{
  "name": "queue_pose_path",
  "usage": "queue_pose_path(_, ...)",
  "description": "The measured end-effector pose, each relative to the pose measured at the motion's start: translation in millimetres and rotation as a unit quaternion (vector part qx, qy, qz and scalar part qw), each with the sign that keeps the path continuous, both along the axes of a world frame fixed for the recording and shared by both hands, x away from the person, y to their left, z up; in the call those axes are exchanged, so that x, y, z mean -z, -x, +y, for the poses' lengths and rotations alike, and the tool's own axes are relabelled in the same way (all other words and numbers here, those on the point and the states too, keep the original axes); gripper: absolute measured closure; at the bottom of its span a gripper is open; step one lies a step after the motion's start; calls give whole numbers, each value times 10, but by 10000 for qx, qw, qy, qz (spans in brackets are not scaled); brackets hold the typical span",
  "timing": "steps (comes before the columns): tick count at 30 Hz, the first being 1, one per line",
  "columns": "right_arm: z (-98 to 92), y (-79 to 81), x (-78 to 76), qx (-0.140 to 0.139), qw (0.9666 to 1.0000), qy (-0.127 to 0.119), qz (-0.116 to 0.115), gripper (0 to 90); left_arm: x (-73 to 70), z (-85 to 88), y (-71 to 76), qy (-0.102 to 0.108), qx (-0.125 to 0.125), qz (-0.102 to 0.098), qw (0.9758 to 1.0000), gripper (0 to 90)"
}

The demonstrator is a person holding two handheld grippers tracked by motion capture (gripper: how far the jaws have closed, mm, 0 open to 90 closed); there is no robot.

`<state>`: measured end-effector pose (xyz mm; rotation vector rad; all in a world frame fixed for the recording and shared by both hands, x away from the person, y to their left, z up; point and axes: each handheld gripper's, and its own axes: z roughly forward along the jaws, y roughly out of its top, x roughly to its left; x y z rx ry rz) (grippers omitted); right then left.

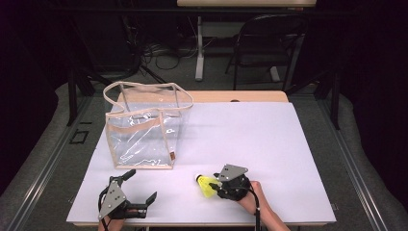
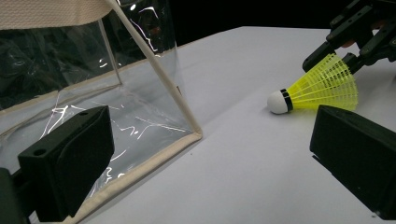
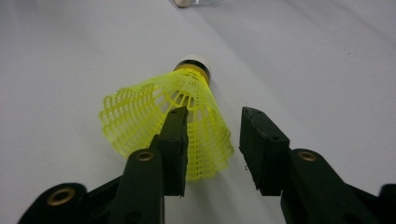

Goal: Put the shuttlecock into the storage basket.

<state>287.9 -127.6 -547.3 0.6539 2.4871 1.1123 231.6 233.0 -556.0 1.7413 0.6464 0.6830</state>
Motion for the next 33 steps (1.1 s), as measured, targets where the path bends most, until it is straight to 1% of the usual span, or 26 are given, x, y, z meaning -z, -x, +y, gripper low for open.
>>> queue_pose_path(1,10,-7,-2,-7,10000,42,-5,650,0,-1,1,10,2,0,10000,0)
queue_pose_path(7,40,-22,11,5,10000,75,19,750,-1,5,3,11,6,3,10000,0)
queue_pose_path(10,48,-26,20,4,10000,97,-18,785,-2,5,4,-3,14,3,10000,0)
queue_pose_path(12,48,-21,19,-3,9999,78,-71,825,-3,3,5,-8,18,0,10000,1)
queue_pose_path(14,50,-20,16,12,9999,138,-102,850,-4,3,5,-19,26,-5,10000,1)
queue_pose_path(18,49,-26,27,-10,9998,140,-142,877,-4,2,6,-24,23,-3,10000,0)
queue_pose_path(23,51,-21,27,-29,9998,104,-152,889,-4,2,7,-15,30,-2,10000,1)
queue_pose_path(28,28,-16,18,-65,9999,-30,-75,891,-5,4,9,-17,39,-8,10000,1)
queue_pose_path(29,24,-18,20,-75,9999,-70,-88,891,-5,4,10,-8,36,-4,10000,1)
queue_pose_path(31,14,-13,12,-96,9999,-111,-24,891,-7,7,11,-20,45,-14,10000,1)
queue_pose_path(33,11,-11,9,-119,9998,-146,-7,891,-8,7,13,-17,53,-18,10000,1)
